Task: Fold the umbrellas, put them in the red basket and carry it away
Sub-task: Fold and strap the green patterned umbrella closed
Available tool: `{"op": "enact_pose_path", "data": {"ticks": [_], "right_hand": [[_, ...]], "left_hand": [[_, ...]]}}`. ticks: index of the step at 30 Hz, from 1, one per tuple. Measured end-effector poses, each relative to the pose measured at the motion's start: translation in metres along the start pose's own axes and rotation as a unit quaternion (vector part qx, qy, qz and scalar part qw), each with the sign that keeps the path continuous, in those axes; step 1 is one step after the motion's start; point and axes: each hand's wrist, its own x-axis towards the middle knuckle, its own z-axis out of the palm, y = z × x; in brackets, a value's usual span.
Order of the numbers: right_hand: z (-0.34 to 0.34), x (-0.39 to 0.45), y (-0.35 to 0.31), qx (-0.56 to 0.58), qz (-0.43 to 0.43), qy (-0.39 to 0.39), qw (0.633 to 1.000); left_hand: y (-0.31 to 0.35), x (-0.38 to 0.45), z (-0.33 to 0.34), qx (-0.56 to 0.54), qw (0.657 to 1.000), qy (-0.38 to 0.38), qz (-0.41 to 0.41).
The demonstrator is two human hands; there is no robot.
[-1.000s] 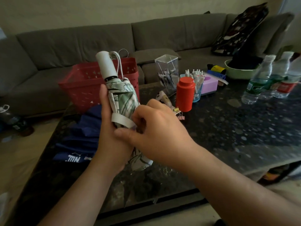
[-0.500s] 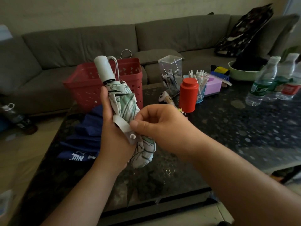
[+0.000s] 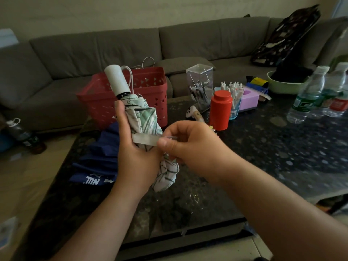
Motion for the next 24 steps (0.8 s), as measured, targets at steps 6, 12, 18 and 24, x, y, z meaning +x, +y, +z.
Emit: {"op": "enact_pose_path", "data": {"ticks": [6,12,18,24], "right_hand": [[-0.016,0.006,-0.004,0.072,0.019,0.091,0.993],[-0.03,0.001,-0.021,-0.006,-0.084,0.125,0.989],[-0.048,0.008,-0.012,0.017,-0.065,0.165,0.984],[-0.035,0.015,-0.001,0.111,-0.028,0.139,0.984]], "left_hand": [[-0.003,0.002,-0.003,0.034,0.998,-0.034,-0.037],[0.002,0.006,0.0,0.046,0.997,-0.056,-0.04],[0.015,0.001,0.007,-0.067,0.994,-0.069,-0.06],[0.029,-0.005,0.004,-0.218,0.959,-0.152,-0.102]]}}
